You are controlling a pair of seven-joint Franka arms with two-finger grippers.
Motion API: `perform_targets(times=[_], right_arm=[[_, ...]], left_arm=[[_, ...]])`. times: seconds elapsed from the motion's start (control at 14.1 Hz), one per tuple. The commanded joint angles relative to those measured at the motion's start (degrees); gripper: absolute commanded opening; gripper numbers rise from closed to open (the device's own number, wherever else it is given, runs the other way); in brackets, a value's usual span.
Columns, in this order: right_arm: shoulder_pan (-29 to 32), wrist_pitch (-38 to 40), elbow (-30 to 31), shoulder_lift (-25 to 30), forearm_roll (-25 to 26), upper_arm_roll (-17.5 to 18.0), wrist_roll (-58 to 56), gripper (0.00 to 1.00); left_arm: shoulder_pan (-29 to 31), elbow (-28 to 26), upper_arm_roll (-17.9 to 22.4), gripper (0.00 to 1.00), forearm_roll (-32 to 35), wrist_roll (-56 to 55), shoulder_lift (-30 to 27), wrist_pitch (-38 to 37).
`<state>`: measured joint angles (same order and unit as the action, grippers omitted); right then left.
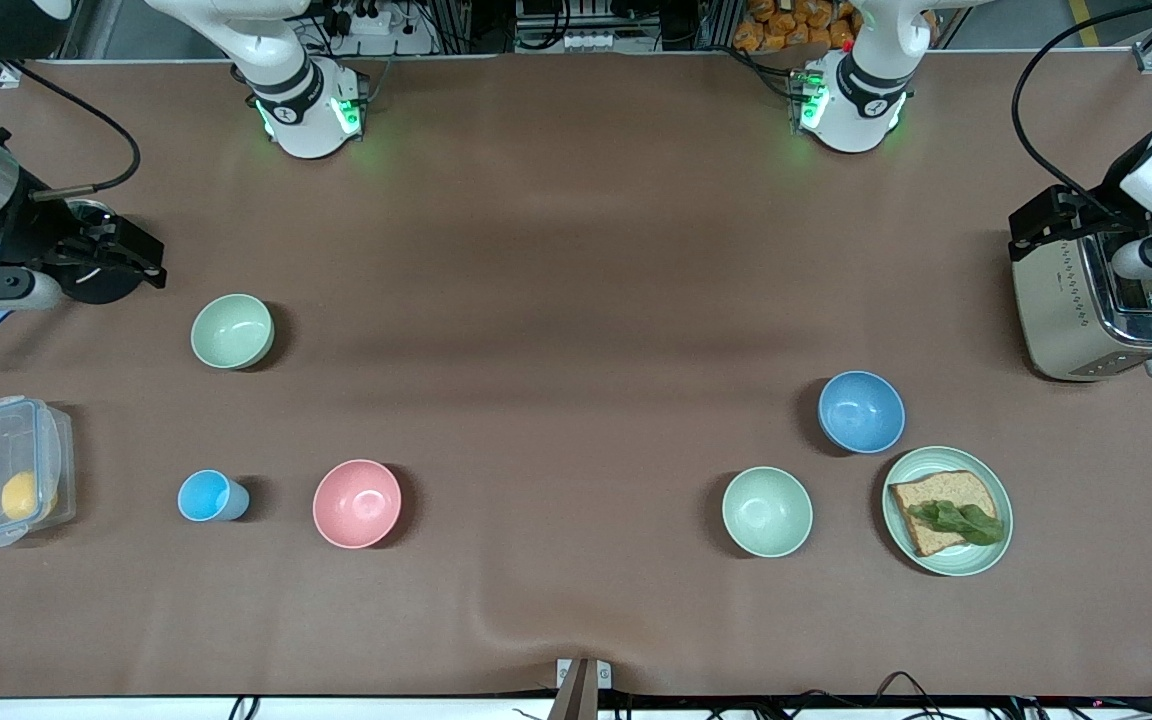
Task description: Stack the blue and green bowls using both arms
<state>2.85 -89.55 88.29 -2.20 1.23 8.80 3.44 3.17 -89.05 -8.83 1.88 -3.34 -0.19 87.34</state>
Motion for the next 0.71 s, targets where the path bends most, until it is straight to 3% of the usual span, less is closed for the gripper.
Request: perform_targets(times=[0.0, 0.36, 0.64], right_arm=[[0.66, -0.63, 1.1, 1.14, 0.62, 0.6, -0.19, 1.0], [1.8, -0.72, 1.19, 0.36, 0.44, 0.25, -0.19, 1.0], [4.79, -0.54, 0.84, -5.17, 1.05, 0.25, -0.54, 1.0]], left_arm=[[0.17, 0.98, -0.22, 1.0, -0.65, 0.44, 0.37, -0.33], [0.0, 1.07, -0.4, 1.0, -0.65, 0.53, 0.45, -0.33], [-0.09, 0.98, -0.4, 1.0, -0.47, 0.62, 0.72, -0.24]])
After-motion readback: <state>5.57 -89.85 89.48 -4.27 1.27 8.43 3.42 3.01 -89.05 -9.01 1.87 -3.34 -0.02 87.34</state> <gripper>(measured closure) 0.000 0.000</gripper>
